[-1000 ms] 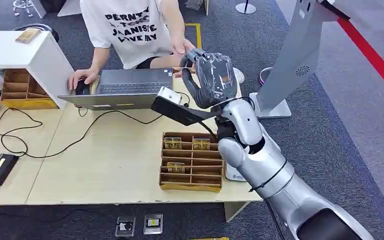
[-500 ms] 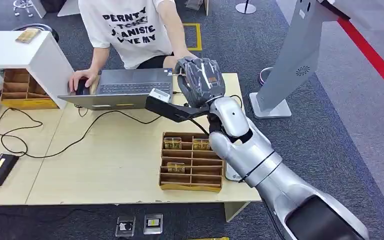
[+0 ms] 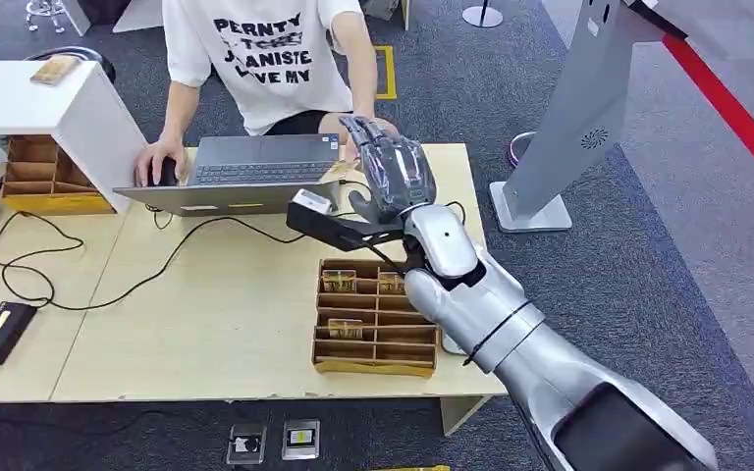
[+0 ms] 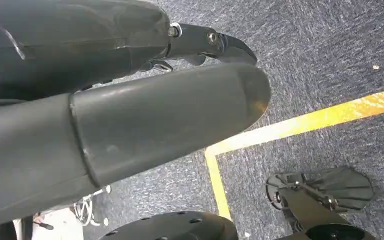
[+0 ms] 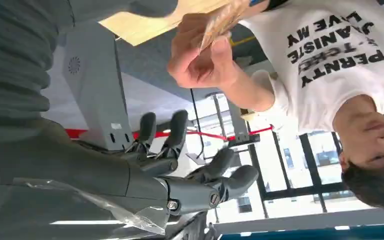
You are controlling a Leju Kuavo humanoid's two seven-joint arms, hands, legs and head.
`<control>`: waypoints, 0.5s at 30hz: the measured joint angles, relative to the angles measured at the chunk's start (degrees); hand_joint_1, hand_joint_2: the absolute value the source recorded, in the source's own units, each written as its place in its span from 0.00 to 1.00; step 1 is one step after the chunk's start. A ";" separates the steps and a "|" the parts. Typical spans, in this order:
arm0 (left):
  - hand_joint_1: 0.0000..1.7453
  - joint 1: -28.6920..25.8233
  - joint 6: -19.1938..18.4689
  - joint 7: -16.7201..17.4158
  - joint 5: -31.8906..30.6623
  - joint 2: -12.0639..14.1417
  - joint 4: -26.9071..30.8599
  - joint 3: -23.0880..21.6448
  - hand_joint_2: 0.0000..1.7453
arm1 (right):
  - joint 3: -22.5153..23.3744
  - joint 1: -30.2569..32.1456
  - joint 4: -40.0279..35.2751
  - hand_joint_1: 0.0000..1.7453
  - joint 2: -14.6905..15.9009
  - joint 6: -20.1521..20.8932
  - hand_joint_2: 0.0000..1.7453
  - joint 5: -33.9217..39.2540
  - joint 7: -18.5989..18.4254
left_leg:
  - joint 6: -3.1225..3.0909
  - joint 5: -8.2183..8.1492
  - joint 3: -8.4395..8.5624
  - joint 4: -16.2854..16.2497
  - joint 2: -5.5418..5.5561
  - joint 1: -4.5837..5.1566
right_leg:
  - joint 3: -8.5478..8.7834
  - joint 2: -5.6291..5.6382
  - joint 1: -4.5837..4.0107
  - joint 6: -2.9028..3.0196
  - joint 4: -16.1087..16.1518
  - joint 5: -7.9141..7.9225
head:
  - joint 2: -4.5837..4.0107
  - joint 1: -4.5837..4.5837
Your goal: Pass the card to the sensor for recognition and then transmit it.
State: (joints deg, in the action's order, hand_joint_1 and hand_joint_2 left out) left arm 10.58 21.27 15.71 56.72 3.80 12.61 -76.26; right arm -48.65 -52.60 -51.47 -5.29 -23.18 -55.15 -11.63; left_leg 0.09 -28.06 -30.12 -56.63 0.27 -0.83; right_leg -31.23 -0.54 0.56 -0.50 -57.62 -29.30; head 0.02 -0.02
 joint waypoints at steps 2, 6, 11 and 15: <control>0.00 -0.02 0.02 0.00 0.13 0.00 0.00 0.00 0.00 | -0.22 0.55 -0.02 0.00 0.11 -1.05 1.00 0.74 -0.07 | 0.00 0.00 0.01 0.00 0.00 0.00 | 0.00 0.03 0.00 0.00 0.00 0.00 | 0.00 0.00; 0.00 -0.21 0.20 -0.33 0.79 0.00 0.00 0.00 0.00 | -0.15 3.39 -1.44 0.00 0.46 -6.31 1.00 5.49 0.66 | 0.00 0.00 0.02 0.00 -0.03 0.00 | -0.01 0.06 0.00 0.00 0.00 0.00 | 0.00 0.00; 0.00 -0.72 0.59 -0.52 2.03 0.00 0.00 0.00 0.00 | 0.74 9.19 -5.57 0.00 1.35 -12.72 1.00 10.68 2.97 | -0.01 -0.02 0.02 0.00 -0.08 0.00 | -0.03 0.12 0.00 0.00 0.01 0.00 | 0.00 0.00; 0.00 -1.41 0.98 -1.22 3.12 0.00 0.00 0.00 0.00 | 1.90 14.00 -9.50 0.00 2.08 -15.33 1.00 14.33 5.06 | -0.01 -0.03 0.03 0.00 -0.09 0.00 | -0.04 0.14 0.00 0.00 0.02 0.00 | 0.00 0.00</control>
